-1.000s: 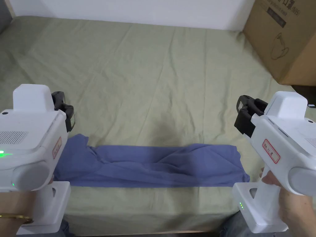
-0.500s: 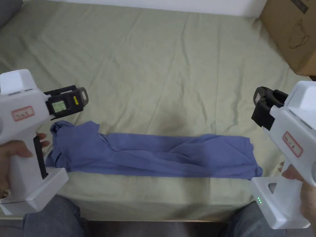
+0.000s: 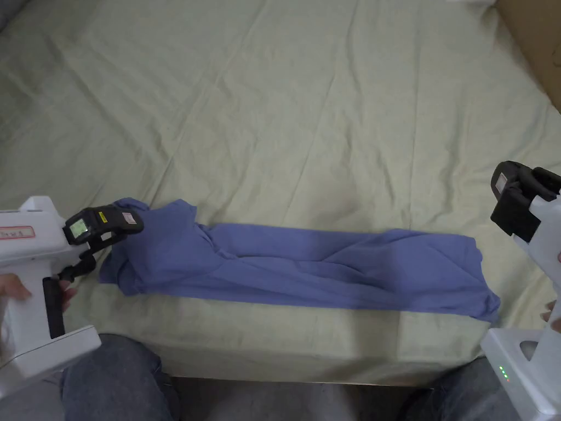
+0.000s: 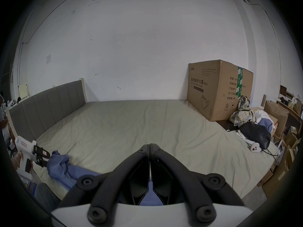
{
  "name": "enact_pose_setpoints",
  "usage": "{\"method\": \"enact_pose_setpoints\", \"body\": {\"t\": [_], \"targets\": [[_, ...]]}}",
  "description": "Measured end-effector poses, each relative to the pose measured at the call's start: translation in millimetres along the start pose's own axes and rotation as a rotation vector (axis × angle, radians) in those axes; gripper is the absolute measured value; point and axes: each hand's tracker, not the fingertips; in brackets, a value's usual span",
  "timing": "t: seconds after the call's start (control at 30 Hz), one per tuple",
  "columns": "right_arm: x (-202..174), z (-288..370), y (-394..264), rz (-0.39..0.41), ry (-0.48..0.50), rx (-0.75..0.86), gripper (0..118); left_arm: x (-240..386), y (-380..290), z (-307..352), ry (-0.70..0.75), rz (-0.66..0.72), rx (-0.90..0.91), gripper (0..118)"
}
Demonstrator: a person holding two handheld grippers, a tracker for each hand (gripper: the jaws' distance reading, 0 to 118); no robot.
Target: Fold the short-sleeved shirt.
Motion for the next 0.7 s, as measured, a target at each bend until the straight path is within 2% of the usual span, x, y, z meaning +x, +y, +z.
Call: {"method": "enact_pose_setpoints", "body": {"t": [0.07,0.1,0.17,0.2,0.23,0.27,0.3,0.33,0.37,0.47,0.7], "targets": [[0.6,-1.3,-0.6,-0.007,-0.004,-0.012,0,14.2,-48.3,-17.2,-0.002,0.02,-0.007,118],[0.2,-2.8,-0.9,-0.006,-0.007,-0.018,0,-10.9,13.0,-9.3,-0.015,0.015,0.004,117],[0.3,-4.0,-1.4,-0.002,-0.008,-0.025,0,2.0,-0.1,-9.7,-0.061,-0.009,0.034,114],[0.2,-4.8,-1.5,0.001,-0.009,-0.029,0,11.4,-11.8,-11.8,-0.091,-0.006,0.026,103],[-0.6,-5.6,-1.7,0.003,-0.01,-0.032,0,6.8,10.1,-8.5,-0.104,-0.003,0.006,87],[-1.2,-6.2,-1.8,0.004,-0.009,-0.033,0,12.4,9.7,-11.9,-0.087,-0.009,-0.006,69],[0.0,-6.2,-2.6,0.006,-0.006,-0.036,0,20.6,2.8,-18.4,-0.008,-0.037,-0.018,40],[0.2,-6.1,-3.2,0.005,-0.004,-0.037,0,26.7,-2.9,-24.0,0.067,-0.064,-0.016,22],[-0.4,-5.9,-3.6,0.006,-0.002,-0.038,0,9.3,26.6,-26.2,0.098,-0.059,-0.016,20],[-0.1,-2.8,-4.9,0.01,0.006,-0.037,0,29.7,25.6,-17.0,0.096,-0.051,0.013,14],[6.7,6.8,-4.4,0.003,0.016,-0.024,0,101.7,11.8,-1.9,0.363,-0.46,0.088,13]]}}
